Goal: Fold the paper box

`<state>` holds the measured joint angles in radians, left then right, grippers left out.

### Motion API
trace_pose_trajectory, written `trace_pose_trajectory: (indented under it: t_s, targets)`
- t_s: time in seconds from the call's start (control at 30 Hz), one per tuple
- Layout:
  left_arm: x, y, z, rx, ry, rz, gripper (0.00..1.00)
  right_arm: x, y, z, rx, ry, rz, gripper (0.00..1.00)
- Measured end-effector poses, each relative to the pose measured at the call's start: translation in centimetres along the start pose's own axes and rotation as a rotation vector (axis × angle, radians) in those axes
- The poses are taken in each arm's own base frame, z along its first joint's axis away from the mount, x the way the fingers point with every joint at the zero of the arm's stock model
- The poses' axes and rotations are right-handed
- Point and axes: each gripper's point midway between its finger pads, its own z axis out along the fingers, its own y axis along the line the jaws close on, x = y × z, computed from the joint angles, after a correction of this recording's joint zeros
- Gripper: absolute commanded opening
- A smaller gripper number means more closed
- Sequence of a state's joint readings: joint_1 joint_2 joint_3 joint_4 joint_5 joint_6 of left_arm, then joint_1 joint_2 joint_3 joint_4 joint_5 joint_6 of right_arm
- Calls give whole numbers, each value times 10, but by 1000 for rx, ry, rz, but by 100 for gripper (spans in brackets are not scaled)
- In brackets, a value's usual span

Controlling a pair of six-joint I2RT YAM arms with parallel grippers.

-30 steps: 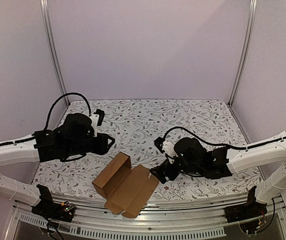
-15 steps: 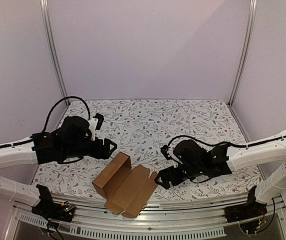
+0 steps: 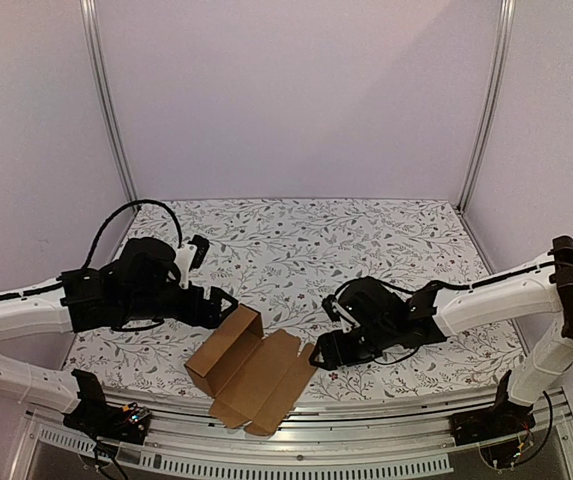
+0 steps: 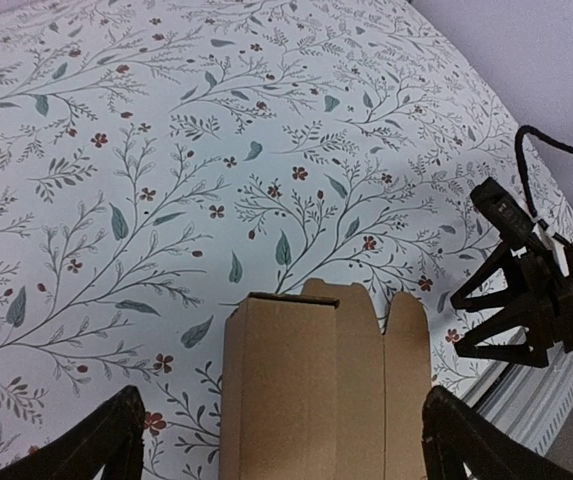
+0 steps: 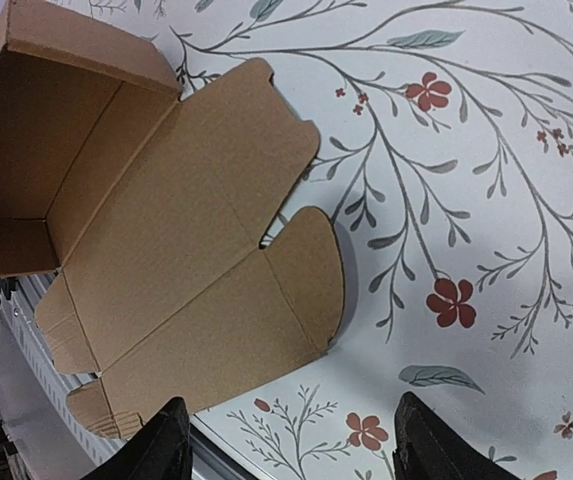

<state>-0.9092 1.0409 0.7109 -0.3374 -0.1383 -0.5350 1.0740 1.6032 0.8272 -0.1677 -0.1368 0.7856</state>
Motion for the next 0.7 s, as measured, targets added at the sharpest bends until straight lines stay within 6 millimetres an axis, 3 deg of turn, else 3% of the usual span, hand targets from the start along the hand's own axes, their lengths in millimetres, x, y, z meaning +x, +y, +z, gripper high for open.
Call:
trace_pose_trajectory:
  t_s: [0.27,0.7]
  targets:
    - [4,-3,0,22,16,1,95,0,-9,21,-10,34,30,56]
    - [17,-1,14,5,77,7,95,-13,-1,35,-95,10,29,43]
